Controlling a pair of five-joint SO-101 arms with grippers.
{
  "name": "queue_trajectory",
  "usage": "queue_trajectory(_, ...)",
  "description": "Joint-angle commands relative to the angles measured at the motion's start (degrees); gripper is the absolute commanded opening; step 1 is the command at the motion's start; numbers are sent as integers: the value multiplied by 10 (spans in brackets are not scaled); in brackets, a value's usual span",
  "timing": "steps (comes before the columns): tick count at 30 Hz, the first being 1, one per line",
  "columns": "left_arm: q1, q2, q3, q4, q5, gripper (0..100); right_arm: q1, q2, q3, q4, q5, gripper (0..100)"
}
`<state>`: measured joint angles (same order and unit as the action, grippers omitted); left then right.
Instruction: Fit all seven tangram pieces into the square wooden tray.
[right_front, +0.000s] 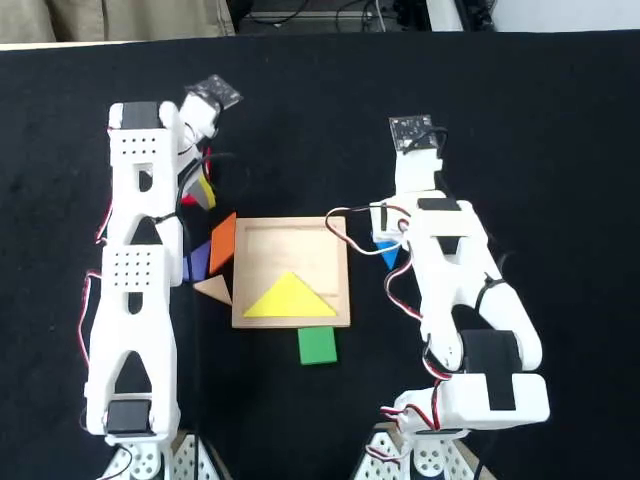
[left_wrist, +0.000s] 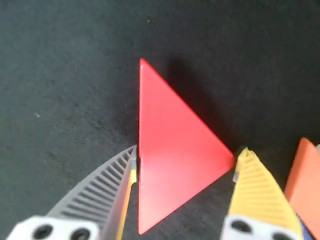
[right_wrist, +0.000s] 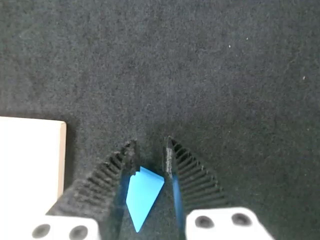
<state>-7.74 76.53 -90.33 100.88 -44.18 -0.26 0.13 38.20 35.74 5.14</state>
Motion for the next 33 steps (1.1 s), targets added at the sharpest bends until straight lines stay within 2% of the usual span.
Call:
queue_trajectory(1, 17, -149, 91, 3, 80, 250, -11, -2, -4, -8, 4, 88)
queue_trajectory(7, 51, -389, 395, 0, 188, 249, -11, -2, -4, -8, 4, 88)
queue_trajectory(12, 92, -549, 606, -10, 332, 249, -10, -3, -4, -8, 4, 88)
queue_trajectory(17, 122, -623, 752, -96, 505, 249, -3, -7, -3, -5, 4, 88)
queue_trajectory(22, 155, -646, 874, -175, 627, 249, 25, -7, -5, -6, 3, 88)
queue_trajectory(28, 171, -650, 996, -286, 653, 249, 22, -4, -6, -8, 4, 88)
queue_trajectory(33, 210, -650, 1039, -349, 653, 249, 16, -3, -6, -8, 4, 88)
